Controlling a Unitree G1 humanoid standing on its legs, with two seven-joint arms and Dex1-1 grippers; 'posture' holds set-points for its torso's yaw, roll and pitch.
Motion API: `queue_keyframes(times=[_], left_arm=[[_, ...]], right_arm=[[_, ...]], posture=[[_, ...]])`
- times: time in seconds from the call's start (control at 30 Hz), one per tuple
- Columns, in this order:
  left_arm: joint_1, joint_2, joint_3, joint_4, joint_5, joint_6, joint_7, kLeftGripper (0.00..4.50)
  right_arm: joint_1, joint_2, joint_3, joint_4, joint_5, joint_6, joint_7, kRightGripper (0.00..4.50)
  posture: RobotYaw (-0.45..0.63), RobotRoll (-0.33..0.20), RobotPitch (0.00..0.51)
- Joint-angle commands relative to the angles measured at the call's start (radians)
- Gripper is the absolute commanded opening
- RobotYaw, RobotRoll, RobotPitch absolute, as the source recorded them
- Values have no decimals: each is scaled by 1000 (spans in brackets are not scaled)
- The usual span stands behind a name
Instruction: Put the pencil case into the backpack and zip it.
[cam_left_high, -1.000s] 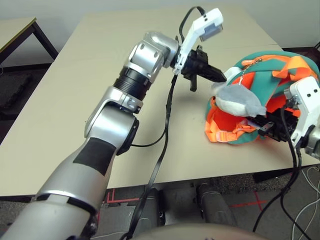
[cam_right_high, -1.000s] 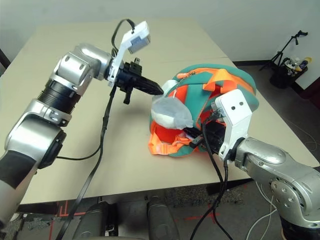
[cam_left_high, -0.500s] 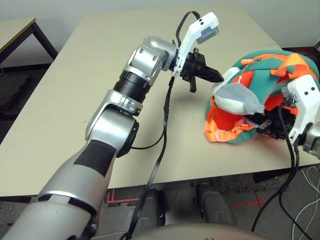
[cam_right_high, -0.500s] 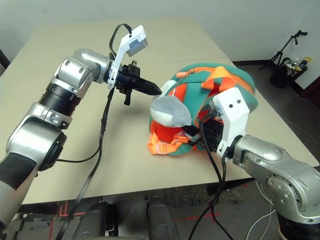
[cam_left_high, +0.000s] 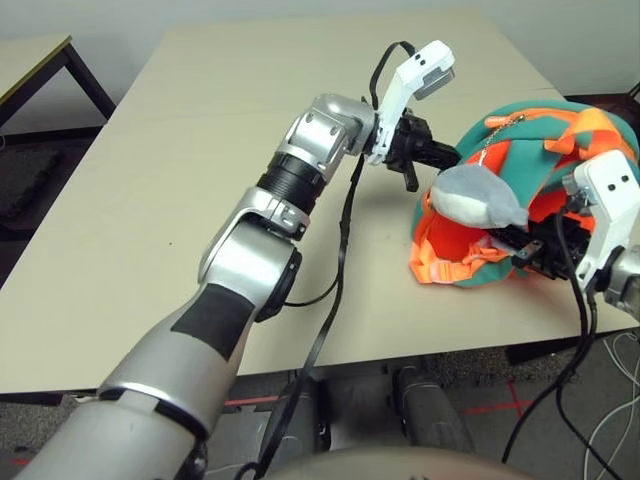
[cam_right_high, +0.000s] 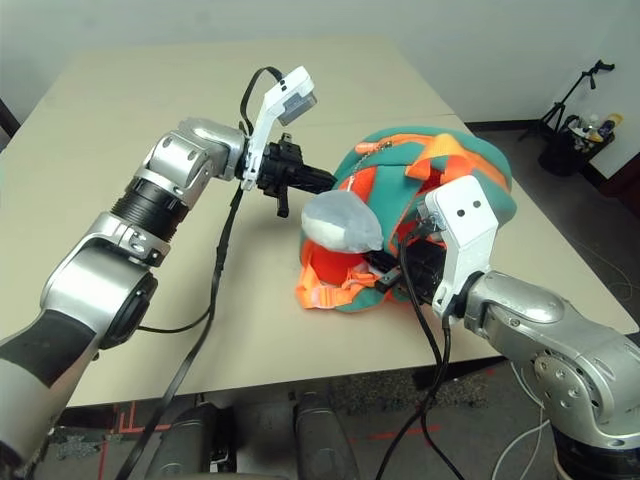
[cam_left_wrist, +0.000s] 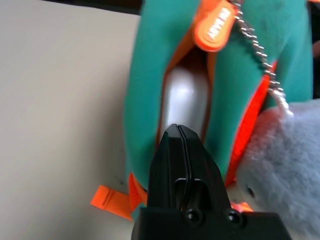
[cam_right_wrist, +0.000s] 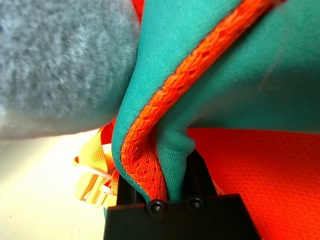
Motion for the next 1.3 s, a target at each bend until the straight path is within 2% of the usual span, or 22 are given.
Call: queue_keyframes(times=[0.03, 0.2, 0.3, 0.43, 0.5, 0.6, 0.7, 1.03, 1.3], left_arm=[[-12, 10, 8, 2, 9, -20, -10, 0], [-23, 104, 41, -102, 1, -82, -26, 0], [13, 201, 28, -243, 2, -121, -89, 606], [80, 304, 8, -423, -7, -136, -156, 1919], [113, 347, 9, -502, -1, -197, -173, 2613], [159, 377, 9, -577, 2, -259, -177, 3590], [203, 378, 19, -655, -31, -251, -165, 4500], [307, 364, -18, -824, -78, -167, -138, 4500], [325, 332, -75, -752, -22, -239, -94, 4500]], right_arm=[[3, 10, 26, -21, 9, 17, 7, 185], [-2, 10, 34, -8, -3, 9, 16, 185], [-19, 12, 47, 9, -14, 2, 24, 185], [-36, 16, 67, 34, -39, -12, 42, 185], [-47, 21, 82, 51, -57, -23, 56, 185], [-61, 30, 99, 69, -76, -32, 71, 185], [-73, 36, 111, 83, -94, -39, 86, 185], [-96, 47, 119, 104, -130, -37, 120, 185], [-96, 60, 113, 91, -130, -27, 109, 185]], posture=[[-179, 0, 101], [-153, 0, 91], [-136, 0, 87], [-105, 0, 80], [-92, 0, 79], [-84, 0, 79], [-72, 0, 78], [-79, 0, 76], [-98, 0, 80]])
